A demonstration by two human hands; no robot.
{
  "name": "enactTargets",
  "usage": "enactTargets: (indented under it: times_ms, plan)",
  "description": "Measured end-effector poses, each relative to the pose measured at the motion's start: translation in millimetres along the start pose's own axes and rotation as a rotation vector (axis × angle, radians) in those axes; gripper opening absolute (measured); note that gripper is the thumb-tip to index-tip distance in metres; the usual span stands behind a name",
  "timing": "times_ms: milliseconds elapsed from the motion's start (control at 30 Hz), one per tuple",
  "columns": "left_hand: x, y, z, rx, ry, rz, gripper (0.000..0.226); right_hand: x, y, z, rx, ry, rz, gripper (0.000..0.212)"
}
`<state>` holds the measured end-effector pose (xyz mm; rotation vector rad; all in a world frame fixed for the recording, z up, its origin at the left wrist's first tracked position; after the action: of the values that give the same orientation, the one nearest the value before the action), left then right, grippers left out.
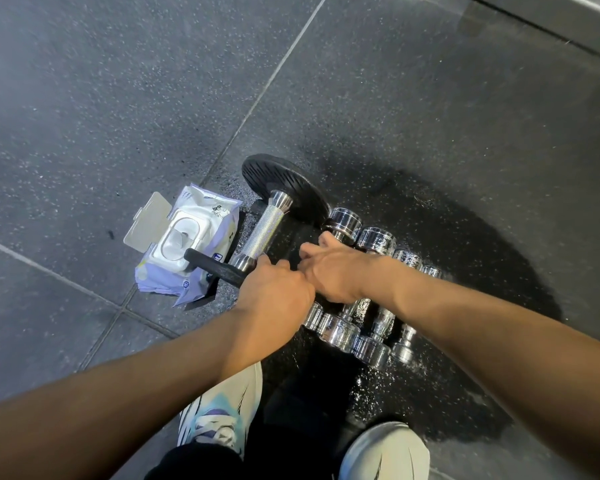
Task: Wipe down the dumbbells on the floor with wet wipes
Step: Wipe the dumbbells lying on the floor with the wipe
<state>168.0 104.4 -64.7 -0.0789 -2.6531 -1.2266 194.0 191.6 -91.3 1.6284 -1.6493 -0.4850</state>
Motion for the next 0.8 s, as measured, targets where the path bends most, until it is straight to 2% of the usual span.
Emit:
enactTargets:
  times_ms: [33, 133, 167, 267, 333, 433, 500, 533, 600, 700, 767, 800]
  plan:
    - [0.2, 0.1, -0.1, -0.001, -0.004, 0.007, 0.031, -3.5, 3.5, -1.2, -0.028, 0.005, -0.051, 0.011]
    - [1.2, -0.9, -0.2, 0.018, -0.012, 0.017, 0.032, -17.7, 7.0, -2.0, -0.06, -0.069, -0.294, 0.045]
    - [1.1, -1.3, -0.2, 0.019, -0.012, 0.011, 0.031, -18.2, 4.3, -3.1, -0.064, -0.09, -0.316, 0.049]
    - [0.1, -1.9, 0.5, 0.006, -0.008, 0.013, 0.03, -6.5, -7.4, -5.0, -0.187, -0.036, -0.246, 0.039]
    - [-0.7, -2.7, -0.4, 0.002, -0.006, 0.021, 0.031, 2.6, -10.8, -7.4, -0.174, 0.03, -0.12, 0.028]
    - [-0.9, -3.0, -0.3, -0.003, -0.005, 0.029, 0.032, -0.3, -6.5, -6.9, -0.059, 0.009, -0.195, 0.037]
    - [-0.5, -3.4, 0.7, 0.003, -0.005, 0.03, 0.034, -13.6, -2.3, -4.5, -0.085, -0.046, -0.327, 0.05]
    - [-0.2, -3.8, 0.9, 0.008, -0.004, 0.025, 0.035, -18.2, -1.3, -6.0, -0.104, -0.089, -0.348, 0.05]
    - [-0.4, -4.4, 0.8, 0.01, -0.002, 0.024, 0.036, -14.8, -3.9, -9.6, -0.123, -0.125, -0.337, 0.045]
    - [-1.4, -3.4, 0.2, -0.005, 0.003, 0.032, 0.034, 10.0, -16.0, -14.1, -0.131, 0.0, -0.289, 0.029]
    - [-1.1, -2.6, -0.5, -0.006, 0.004, 0.035, 0.033, 7.2, -15.0, -14.9, -0.116, 0.015, -0.2, 0.032]
    - [-0.9, -1.9, -0.7, -0.007, 0.001, 0.039, 0.033, 0.6, -10.3, -14.3, -0.092, -0.017, -0.194, 0.043]
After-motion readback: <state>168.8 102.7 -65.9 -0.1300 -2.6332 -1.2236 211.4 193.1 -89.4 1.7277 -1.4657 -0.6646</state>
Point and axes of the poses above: each hand's wrist, its own z-axis towards the middle knuckle, its own y-axis out of the back of the hand, x = y × z, the point moved 5 cm from there along z, towards the middle knuckle, and after that the axes turned 10 degrees about z, right-handed, at the moved point
